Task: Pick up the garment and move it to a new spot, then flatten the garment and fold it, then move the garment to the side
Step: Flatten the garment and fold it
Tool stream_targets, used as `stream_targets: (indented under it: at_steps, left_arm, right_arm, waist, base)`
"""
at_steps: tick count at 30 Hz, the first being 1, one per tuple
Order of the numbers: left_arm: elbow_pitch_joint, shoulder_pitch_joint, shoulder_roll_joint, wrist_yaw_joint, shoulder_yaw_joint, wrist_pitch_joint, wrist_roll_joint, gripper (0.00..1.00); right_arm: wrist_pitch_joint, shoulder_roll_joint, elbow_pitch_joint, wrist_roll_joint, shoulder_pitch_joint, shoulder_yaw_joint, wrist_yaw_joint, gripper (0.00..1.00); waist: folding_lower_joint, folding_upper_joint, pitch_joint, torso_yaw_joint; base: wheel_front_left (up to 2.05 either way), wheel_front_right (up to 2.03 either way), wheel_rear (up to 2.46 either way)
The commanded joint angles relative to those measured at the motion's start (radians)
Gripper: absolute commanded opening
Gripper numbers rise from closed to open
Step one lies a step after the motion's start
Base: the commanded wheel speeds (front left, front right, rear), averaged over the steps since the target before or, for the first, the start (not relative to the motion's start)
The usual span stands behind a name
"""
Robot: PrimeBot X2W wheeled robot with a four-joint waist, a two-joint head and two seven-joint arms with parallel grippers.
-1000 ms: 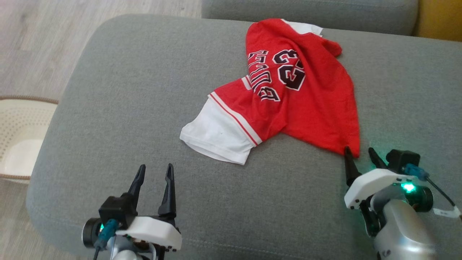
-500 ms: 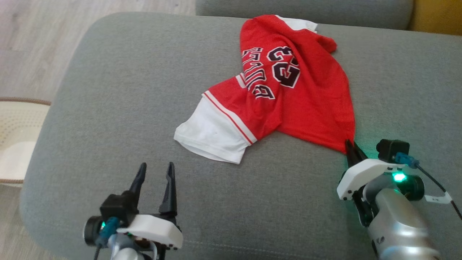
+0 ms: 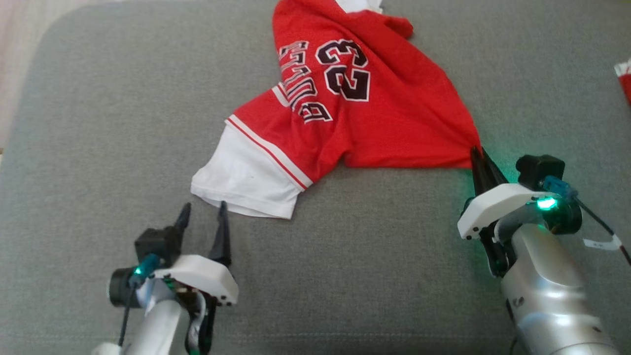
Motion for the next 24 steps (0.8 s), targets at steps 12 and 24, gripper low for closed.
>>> stream_targets:
  at_steps: [12,24]
  left_arm:
    - [0.040,-0.114,0.072,0.017,0.071,0.016,-0.017,1.00]
    - [0.130,-0.164,0.095,-0.039,0.029,0.075,-0.023,1.00]
  right_arm:
    - [-0.013,0.002,-0.109,0.067,-0.057,0.096,0.007,0.00]
    - [-0.001,0.002,-0.128,0.082,-0.061,0.127,0.007,0.00]
  waist:
    - [0.0000,0.0000,0.075,-0.041]
    - [0.0000,0.0000,0.067,-0.057]
  base:
    - [0.00,0.00,0.00]
    - [0.00,0.00,0.00]
